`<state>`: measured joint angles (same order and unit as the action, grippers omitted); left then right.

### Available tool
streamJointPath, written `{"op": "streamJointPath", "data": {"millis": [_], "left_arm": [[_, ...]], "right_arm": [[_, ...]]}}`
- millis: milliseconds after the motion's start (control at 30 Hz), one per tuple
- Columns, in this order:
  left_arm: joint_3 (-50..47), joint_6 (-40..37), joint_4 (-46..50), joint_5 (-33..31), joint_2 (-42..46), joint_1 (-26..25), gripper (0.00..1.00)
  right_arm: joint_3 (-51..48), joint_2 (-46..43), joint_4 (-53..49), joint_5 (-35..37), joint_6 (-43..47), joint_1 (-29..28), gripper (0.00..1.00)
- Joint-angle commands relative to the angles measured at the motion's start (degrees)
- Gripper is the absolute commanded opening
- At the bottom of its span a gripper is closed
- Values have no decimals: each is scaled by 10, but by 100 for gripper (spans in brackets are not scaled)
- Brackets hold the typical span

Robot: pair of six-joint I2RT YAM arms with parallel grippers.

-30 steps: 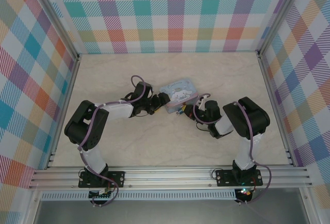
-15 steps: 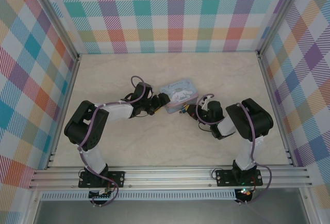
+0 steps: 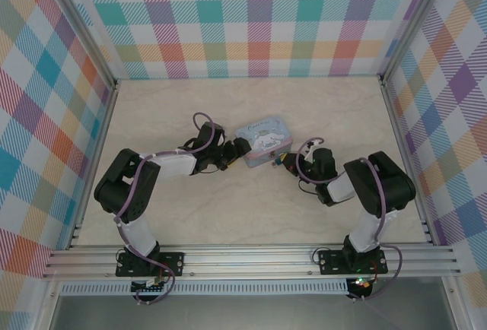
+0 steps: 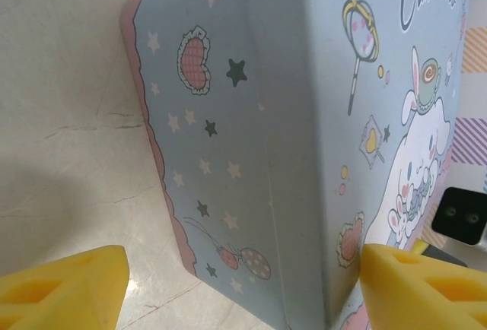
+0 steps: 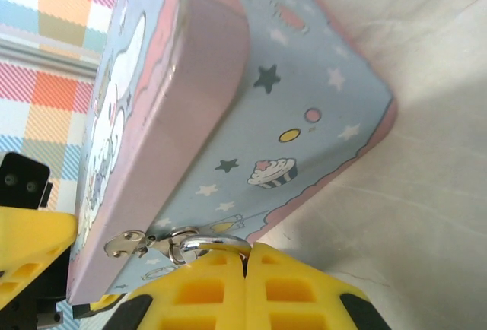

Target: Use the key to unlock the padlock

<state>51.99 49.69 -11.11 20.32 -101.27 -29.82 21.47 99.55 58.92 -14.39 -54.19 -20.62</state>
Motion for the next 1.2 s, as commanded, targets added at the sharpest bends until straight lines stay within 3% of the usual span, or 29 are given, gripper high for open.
{"op": "streamJointPath", "data": {"millis": [0,200,533,800,1000,1167], "left_arm": [[-20,-11,60,-20,0,-3,79],[-10,-23,72,-23,1,16,79],[47,-58,102,-16,-31,52,80],[82,-82,86,0,-51,74,83],[108,-120,109,-10,-17,77,87],[84,-160,110,-59,59,78,97]], "right_arm": [[-6,-36,-54,8,26,4,0],[-28,-109,-132,9,43,5,1],[3,-320,-446,13,154,5,2],[29,-412,-595,-1,181,5,2],[50,-464,-691,-3,202,5,2],[79,-482,-763,-8,222,5,2]]}}
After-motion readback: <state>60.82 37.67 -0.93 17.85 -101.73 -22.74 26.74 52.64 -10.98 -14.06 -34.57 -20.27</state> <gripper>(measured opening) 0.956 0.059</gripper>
